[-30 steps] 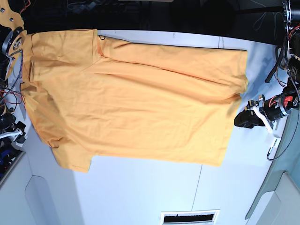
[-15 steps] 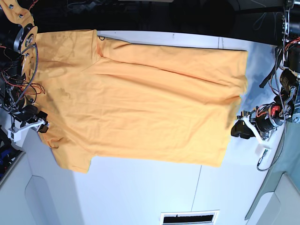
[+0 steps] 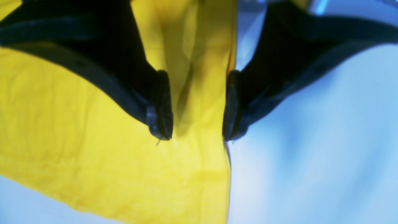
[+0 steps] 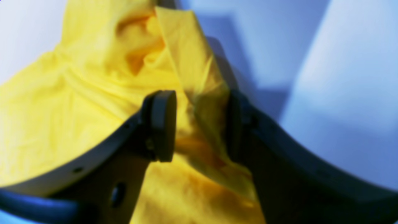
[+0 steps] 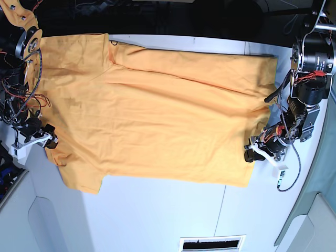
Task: Layout the t-shirt on the table in an organized manner, then fold the t-shirt properly
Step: 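Fold the hem edge over onto the shirt with both grippers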
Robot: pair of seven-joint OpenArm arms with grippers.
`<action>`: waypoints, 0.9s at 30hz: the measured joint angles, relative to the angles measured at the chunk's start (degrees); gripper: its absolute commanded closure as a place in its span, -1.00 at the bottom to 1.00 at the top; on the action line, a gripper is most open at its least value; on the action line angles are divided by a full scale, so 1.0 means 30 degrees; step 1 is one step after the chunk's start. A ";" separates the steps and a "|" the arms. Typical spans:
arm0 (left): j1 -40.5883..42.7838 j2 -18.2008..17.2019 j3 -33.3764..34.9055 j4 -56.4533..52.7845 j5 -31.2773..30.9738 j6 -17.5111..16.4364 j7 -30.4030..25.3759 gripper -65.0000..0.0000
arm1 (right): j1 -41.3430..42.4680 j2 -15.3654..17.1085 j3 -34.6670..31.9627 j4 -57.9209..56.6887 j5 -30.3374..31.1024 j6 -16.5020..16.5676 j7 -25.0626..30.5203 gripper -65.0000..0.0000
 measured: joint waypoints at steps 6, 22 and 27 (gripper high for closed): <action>0.0000 0.0262 -0.0007 -0.0051 0.0168 0.0124 0.0015 0.82 | 0.0007 -0.0087 0.0000 0.0000 0.0284 0.0000 -0.0153 0.39; 0.0991 -0.2215 0.0029 0.5632 -0.6608 -0.4262 0.8269 1.00 | -0.1093 0.0510 -0.0051 0.5187 0.2353 0.0503 -0.4714 1.00; 0.3410 -0.4073 0.0087 0.8837 -0.7533 -0.4262 0.8939 1.00 | -0.4022 0.1566 -0.0051 0.9224 0.4452 0.0510 -0.7169 1.00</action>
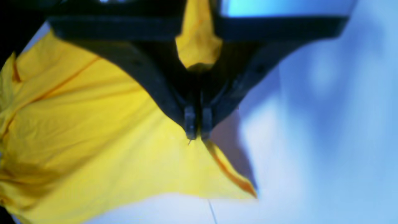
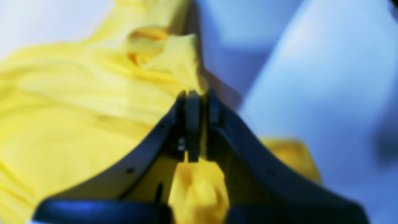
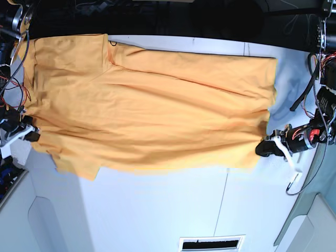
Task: Layout the t-shirt on the table in an organized manner, then fold the t-shirt properly
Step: 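Fold the hem edge over onto the shirt with both grippers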
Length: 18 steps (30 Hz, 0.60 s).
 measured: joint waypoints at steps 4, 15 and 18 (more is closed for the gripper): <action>0.1537 -0.0976 0.0000 0.2543 -0.1049 -0.0007 0.0736 1.00 | -0.2171 0.0787 0.0036 0.1712 0.1326 -0.0015 -0.0087 1.00; 0.3636 -0.0583 0.0029 0.3410 -0.1180 -0.0058 0.0627 0.25 | -0.4896 0.0350 0.0641 0.1996 0.1494 -0.0080 0.0073 0.18; 0.3468 -0.0546 0.0029 0.3410 -0.1158 -0.0058 0.0576 0.24 | -0.4867 0.0357 0.0801 0.2069 0.1639 -0.0087 0.0714 0.04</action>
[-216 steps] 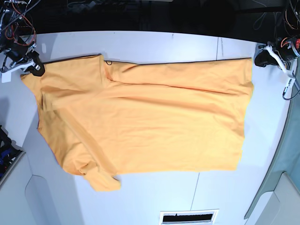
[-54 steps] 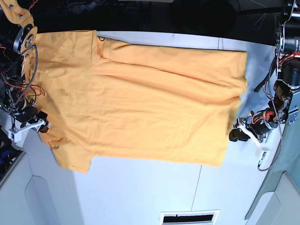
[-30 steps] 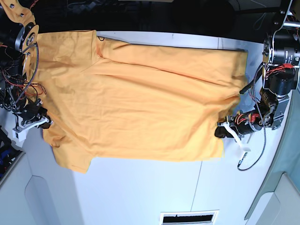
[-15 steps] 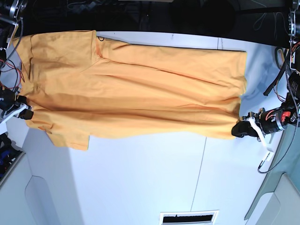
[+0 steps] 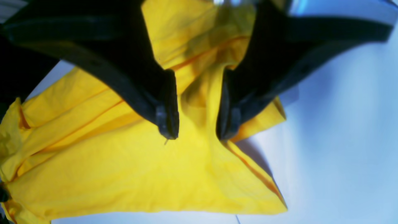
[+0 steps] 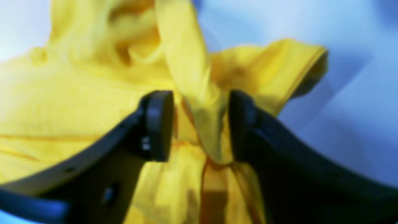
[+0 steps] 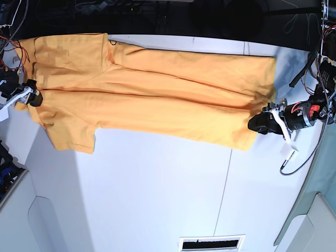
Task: Layout the t-shirt on the table in an organized manner, then fold the t-shirt properly
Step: 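Fold the hem edge over onto the shirt with both grippers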
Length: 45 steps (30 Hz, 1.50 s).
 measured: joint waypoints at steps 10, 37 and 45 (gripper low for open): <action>-0.1406 0.0015 0.0000 0.0015 0.0801 -0.0007 -0.0962 0.06 | 0.3053 -0.0372 0.0889 0.0080 -0.1064 -0.0619 0.0933 0.04; -0.5020 0.3934 0.0022 -0.8998 0.8051 0.1071 -0.6652 0.57 | 0.6892 -0.2761 -0.2623 -0.8087 -0.4379 -0.0386 0.5304 0.54; -0.5013 0.3701 0.0044 -0.9034 0.5282 0.0095 -0.3242 1.00 | 0.6623 -0.2790 -0.2688 -0.6608 -0.4503 -0.0240 0.3271 1.00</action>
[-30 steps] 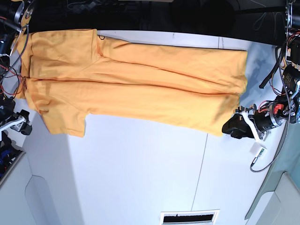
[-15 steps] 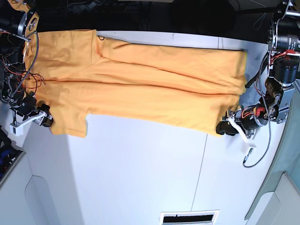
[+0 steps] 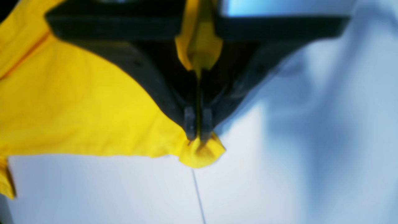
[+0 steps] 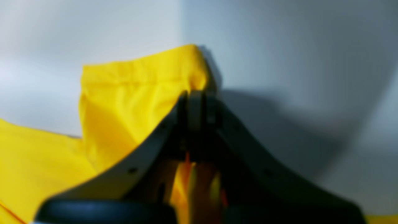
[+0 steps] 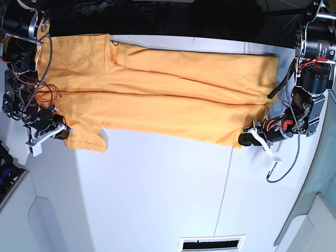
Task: Layout the t-shirt on the table in an organized manner, then fold the t-shirt properly
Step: 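Fold the hem edge over onto the shirt with both grippers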
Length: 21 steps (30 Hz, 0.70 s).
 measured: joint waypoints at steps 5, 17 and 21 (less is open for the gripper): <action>0.0328 -0.1494 0.0102 0.1392 -0.2805 -0.0022 0.3045 1.00 | -0.0605 -0.0095 0.0153 0.3956 0.1858 -0.0058 -0.3978 1.00; 0.4393 -0.5639 0.0160 1.0622 -1.0222 -0.0102 0.8153 1.00 | -0.7067 0.0678 0.1902 1.2298 0.5967 0.0007 -0.5923 1.00; 0.5734 -0.6761 0.0160 1.2757 -1.0433 -0.0095 0.8881 1.00 | -0.9129 0.0736 0.3745 1.3675 0.6652 0.0036 -0.6390 1.00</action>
